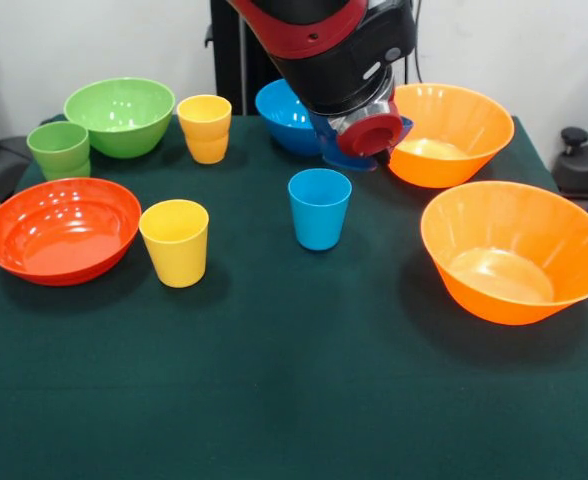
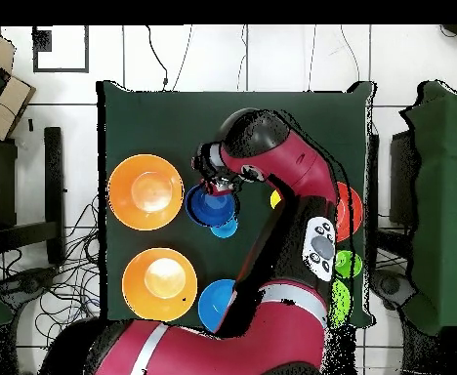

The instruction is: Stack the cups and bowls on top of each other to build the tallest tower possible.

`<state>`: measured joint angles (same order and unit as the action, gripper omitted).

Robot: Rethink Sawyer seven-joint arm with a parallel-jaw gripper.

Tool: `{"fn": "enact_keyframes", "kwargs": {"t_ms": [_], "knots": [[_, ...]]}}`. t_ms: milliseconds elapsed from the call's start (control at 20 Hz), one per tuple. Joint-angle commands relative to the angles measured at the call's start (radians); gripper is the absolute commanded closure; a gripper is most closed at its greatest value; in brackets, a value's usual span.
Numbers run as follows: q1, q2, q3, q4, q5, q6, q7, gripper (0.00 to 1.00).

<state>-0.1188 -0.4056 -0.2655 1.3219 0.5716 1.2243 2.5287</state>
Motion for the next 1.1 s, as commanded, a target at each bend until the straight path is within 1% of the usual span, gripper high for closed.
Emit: {"fn": "enact_keyframes", "kwargs": {"t_ms": [50, 1100], "knots": [[-0.019, 0.022, 0.074, 0.043, -0.007, -0.121, 0.090, 1.00], [-0.026, 0.043, 0.061, 0.007, -0.042, -0.134, 0.078, 1.00]]}}
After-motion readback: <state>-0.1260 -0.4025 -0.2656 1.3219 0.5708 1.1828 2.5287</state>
